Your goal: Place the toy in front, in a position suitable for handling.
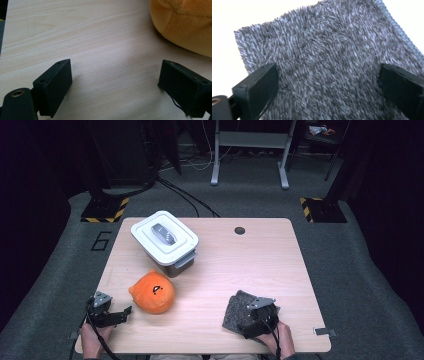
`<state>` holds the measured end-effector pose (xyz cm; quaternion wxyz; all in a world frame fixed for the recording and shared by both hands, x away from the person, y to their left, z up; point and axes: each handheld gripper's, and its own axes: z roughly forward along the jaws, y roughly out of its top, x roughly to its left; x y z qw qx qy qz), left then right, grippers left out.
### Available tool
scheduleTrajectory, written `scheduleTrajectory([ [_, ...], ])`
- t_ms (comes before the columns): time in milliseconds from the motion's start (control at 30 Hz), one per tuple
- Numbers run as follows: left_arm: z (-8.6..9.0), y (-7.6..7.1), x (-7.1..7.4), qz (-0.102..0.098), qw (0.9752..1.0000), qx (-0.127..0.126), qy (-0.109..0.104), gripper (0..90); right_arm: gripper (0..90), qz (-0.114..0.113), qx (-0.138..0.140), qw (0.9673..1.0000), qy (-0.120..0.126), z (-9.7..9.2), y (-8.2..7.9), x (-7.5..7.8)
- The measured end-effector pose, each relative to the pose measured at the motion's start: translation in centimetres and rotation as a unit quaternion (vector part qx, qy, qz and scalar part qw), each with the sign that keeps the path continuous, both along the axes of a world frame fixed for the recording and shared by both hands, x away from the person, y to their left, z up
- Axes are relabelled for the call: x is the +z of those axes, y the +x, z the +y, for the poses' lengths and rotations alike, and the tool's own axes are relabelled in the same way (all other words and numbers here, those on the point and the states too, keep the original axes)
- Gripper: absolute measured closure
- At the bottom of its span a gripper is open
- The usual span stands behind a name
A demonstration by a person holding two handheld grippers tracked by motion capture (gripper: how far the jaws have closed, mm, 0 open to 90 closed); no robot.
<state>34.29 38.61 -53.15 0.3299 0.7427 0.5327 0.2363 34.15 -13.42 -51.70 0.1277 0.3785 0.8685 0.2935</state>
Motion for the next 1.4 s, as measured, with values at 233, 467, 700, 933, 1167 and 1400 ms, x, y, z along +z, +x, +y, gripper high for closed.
scheduleTrajectory([
  [233,0.0,0.0,0.0,0.000,1.0000,0.000,0.001,11.2,18.6,-0.007,-0.016,0.9998,0.009,-0.6,0.0,0.3],
  [467,0.0,0.0,0.0,0.001,1.0000,0.001,0.000,11.2,42.0,-0.020,-0.030,0.9993,0.013,-1.6,0.1,0.6],
  [700,0.0,0.0,0.0,0.001,1.0000,0.002,0.000,11.2,61.5,-0.024,-0.026,0.9993,0.014,-1.9,0.1,0.7],
  [933,-0.1,0.0,-0.1,-0.005,1.0000,0.005,-0.001,11.2,70.2,-0.033,-0.029,0.9988,0.021,-2.0,-0.1,0.7],
  [1167,0.0,0.0,-0.1,-0.004,1.0000,0.006,0.000,11.3,70.5,-0.040,-0.038,0.9982,0.026,-2.1,-0.2,1.2],
  [1400,0.0,0.0,-0.1,-0.004,1.0000,0.006,0.000,11.2,70.2,-0.064,-0.044,0.9967,0.025,-3.4,0.1,2.6],
])
